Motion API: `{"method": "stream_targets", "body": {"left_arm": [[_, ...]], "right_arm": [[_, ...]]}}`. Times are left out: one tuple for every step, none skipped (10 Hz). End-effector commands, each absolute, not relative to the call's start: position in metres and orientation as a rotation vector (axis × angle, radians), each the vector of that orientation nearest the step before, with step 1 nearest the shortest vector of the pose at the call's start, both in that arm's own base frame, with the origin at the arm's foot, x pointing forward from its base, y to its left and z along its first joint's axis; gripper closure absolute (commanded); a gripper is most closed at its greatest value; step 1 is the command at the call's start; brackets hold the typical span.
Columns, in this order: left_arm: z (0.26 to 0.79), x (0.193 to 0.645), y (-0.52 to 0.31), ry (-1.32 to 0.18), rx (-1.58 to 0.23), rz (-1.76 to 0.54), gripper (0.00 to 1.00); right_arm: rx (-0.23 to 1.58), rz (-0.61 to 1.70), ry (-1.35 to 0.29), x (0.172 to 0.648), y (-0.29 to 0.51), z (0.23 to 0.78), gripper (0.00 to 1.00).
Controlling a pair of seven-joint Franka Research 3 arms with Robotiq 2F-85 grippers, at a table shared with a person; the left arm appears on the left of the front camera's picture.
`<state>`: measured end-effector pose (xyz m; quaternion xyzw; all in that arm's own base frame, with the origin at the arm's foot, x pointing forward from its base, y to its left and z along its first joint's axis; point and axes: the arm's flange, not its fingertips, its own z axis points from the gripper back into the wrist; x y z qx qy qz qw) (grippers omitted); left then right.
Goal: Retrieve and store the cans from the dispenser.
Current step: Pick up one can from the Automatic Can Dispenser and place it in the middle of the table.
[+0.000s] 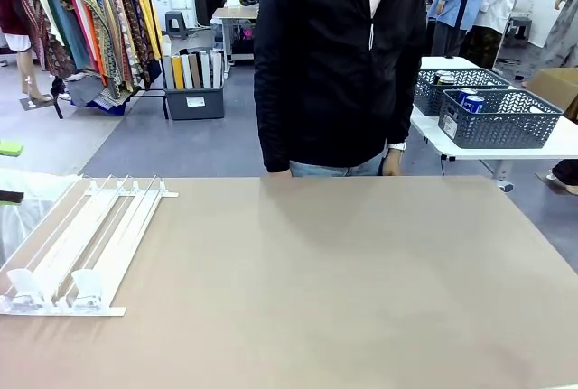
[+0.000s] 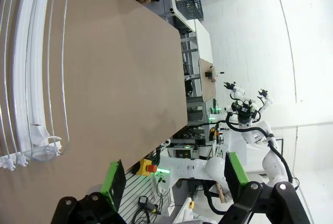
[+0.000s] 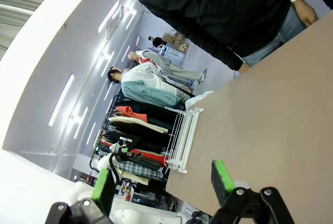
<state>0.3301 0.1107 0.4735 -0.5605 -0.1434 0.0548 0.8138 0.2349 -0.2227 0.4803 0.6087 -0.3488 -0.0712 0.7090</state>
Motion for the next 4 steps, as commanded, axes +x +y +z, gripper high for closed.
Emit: {"method": "stream_targets", "body": {"left_arm": [[0.4751,0.3275,0.1111,-0.295,-1.191,0.115,0.00],[0.4751,0.3275,0.1111,-0.295,-1.191,0.115,0.00],[0.4751,0.3275,0.1111,-0.295,-1.191,0.115,0.00],[0.4751,0.3275,0.1111,-0.295,-1.191,0.115,0.00]], "right_arm": [[1.367,-0.154,-0.803,0.2375,-0.2217,0.4840,0.00],[1.367,-0.154,-0.803,0.2375,-0.2217,0.4840,0.00],[1.367,-0.154,-0.803,0.2375,-0.2217,0.4840,0.00],[1.367,-0.154,-0.803,0.2375,-0.2217,0.4840,0.00]]}}
